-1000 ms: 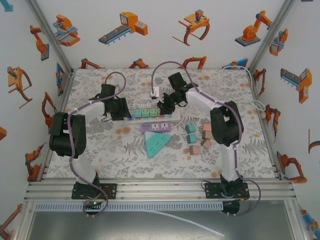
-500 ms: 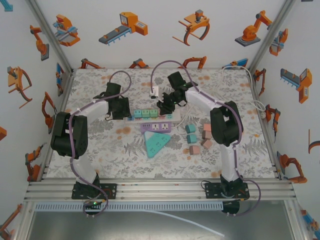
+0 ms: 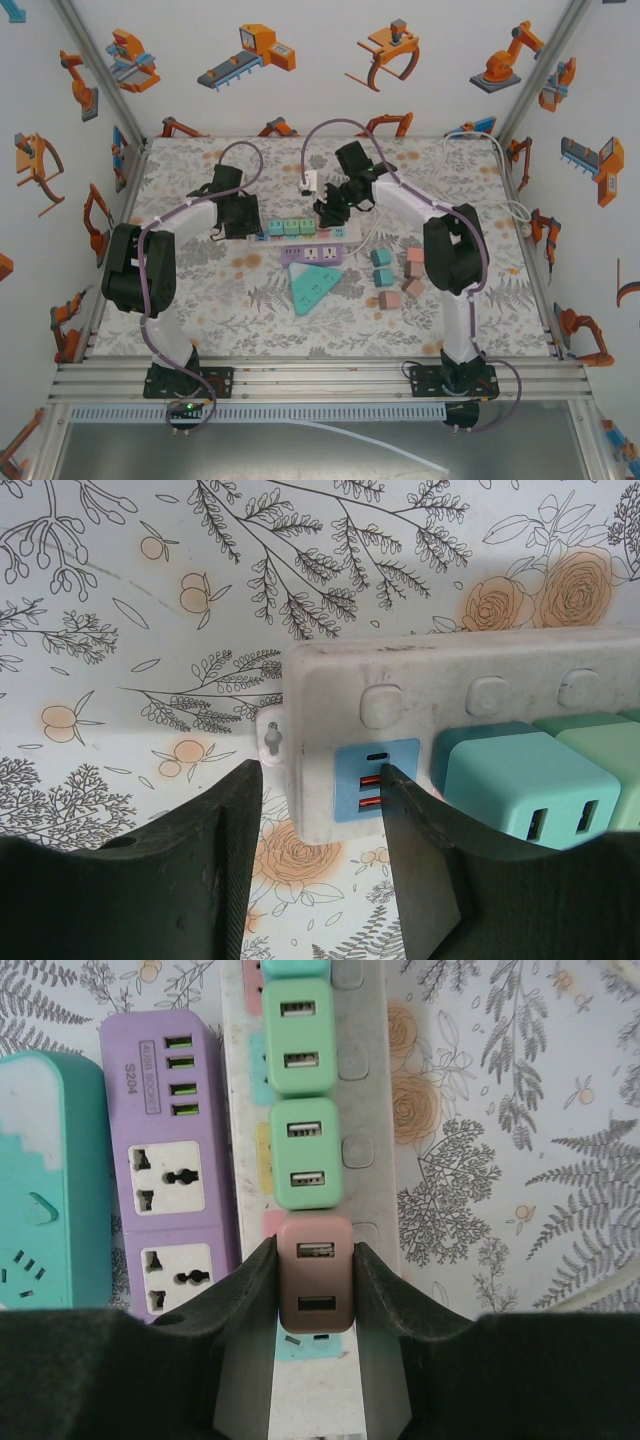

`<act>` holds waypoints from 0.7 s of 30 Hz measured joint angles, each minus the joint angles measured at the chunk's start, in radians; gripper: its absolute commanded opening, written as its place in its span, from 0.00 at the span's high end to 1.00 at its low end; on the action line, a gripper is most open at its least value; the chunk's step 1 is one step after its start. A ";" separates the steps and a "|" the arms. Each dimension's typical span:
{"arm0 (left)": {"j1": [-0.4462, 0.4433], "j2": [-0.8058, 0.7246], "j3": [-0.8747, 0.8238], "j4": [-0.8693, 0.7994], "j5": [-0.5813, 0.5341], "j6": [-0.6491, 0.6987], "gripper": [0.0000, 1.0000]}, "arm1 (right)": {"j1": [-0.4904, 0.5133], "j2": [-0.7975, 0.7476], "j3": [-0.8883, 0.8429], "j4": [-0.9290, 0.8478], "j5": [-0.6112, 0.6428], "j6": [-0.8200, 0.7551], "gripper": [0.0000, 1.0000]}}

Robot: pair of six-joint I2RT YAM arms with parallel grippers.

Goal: Pull the plug off the socket

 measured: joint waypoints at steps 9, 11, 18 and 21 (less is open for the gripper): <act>0.000 -0.004 0.001 -0.005 -0.007 0.000 0.46 | 0.003 -0.046 -0.024 0.029 -0.001 0.034 0.89; 0.000 -0.008 0.001 -0.015 -0.006 0.000 0.45 | 0.005 -0.073 -0.048 0.045 0.000 0.056 0.89; 0.000 -0.060 0.002 -0.126 0.006 0.008 0.41 | 0.014 -0.295 -0.246 0.206 0.034 0.280 0.90; 0.003 -0.120 0.004 -0.153 0.017 0.008 0.40 | 0.011 -0.412 -0.342 0.290 0.082 0.439 0.95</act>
